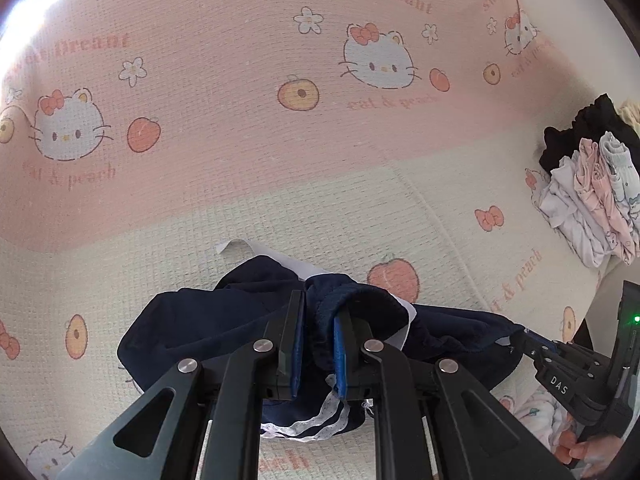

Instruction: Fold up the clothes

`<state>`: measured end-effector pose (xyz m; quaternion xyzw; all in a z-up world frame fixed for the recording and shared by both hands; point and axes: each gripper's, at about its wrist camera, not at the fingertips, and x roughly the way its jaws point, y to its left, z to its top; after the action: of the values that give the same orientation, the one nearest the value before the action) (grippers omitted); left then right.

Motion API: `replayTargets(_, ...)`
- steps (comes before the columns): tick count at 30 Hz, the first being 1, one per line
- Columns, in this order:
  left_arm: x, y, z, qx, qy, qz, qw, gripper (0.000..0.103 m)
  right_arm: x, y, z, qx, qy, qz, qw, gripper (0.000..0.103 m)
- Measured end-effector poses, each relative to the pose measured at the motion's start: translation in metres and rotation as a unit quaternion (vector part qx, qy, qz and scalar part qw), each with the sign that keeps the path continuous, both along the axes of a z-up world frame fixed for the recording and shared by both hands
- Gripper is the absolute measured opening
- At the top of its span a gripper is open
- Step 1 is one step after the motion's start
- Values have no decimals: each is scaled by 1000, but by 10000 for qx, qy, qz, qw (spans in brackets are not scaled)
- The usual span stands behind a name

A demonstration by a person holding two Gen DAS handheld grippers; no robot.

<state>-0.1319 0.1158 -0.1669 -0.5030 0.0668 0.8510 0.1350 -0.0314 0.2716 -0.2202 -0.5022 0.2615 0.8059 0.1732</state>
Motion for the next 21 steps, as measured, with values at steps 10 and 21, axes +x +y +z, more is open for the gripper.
replayTargets(10, 0, 29, 6, -180, -95, 154, 9997, 11, 13, 38, -3, -705, -104, -338, 9969, 7)
replayTargets(21, -30, 25, -1, 1276, -1294, 455, 9823, 17, -19, 30, 40, -781, 320, 238, 9961, 66)
